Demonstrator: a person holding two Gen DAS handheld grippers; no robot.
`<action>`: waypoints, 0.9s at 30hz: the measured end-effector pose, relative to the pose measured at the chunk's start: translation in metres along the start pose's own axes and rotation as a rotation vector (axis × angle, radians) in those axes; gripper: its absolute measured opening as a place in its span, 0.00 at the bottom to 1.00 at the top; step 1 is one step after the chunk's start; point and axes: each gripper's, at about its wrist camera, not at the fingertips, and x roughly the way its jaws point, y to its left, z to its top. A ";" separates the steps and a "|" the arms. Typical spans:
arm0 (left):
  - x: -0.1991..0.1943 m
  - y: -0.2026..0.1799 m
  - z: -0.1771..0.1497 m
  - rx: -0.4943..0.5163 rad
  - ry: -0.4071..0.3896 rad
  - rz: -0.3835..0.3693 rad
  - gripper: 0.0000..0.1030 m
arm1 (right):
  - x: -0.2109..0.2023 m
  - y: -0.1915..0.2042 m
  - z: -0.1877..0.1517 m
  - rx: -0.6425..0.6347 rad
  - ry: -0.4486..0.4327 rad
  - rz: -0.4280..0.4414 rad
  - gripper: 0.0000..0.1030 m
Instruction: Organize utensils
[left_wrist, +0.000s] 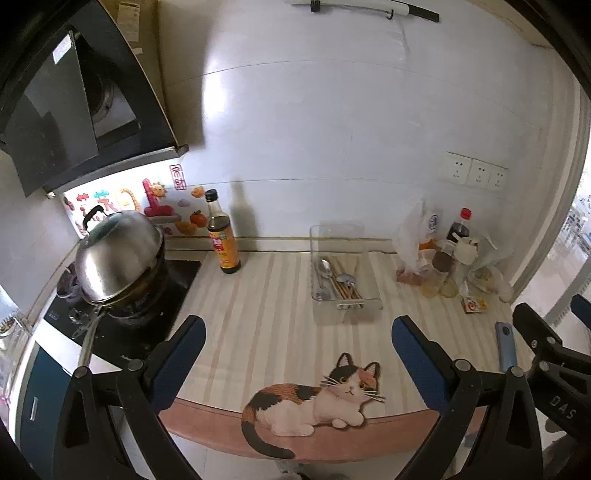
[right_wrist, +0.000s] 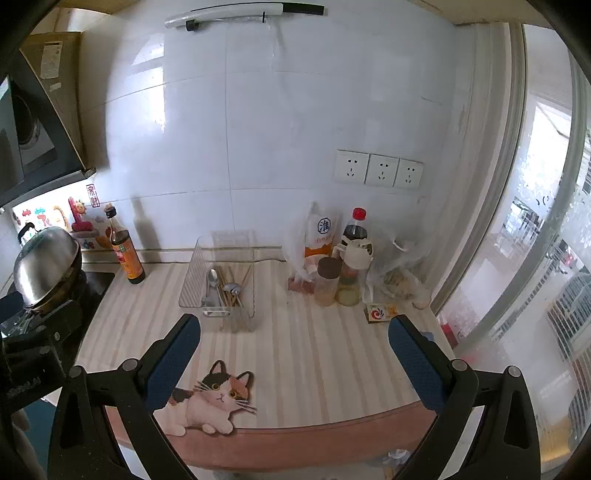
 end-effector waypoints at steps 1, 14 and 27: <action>0.000 0.000 0.000 0.000 0.002 0.004 1.00 | 0.001 0.000 0.000 0.000 -0.001 0.004 1.00; 0.005 0.001 -0.001 -0.006 0.007 0.024 1.00 | 0.007 0.001 0.002 -0.010 0.012 0.019 1.00; 0.011 0.002 -0.002 -0.008 0.020 0.032 1.00 | 0.014 0.005 0.005 -0.014 0.020 0.037 1.00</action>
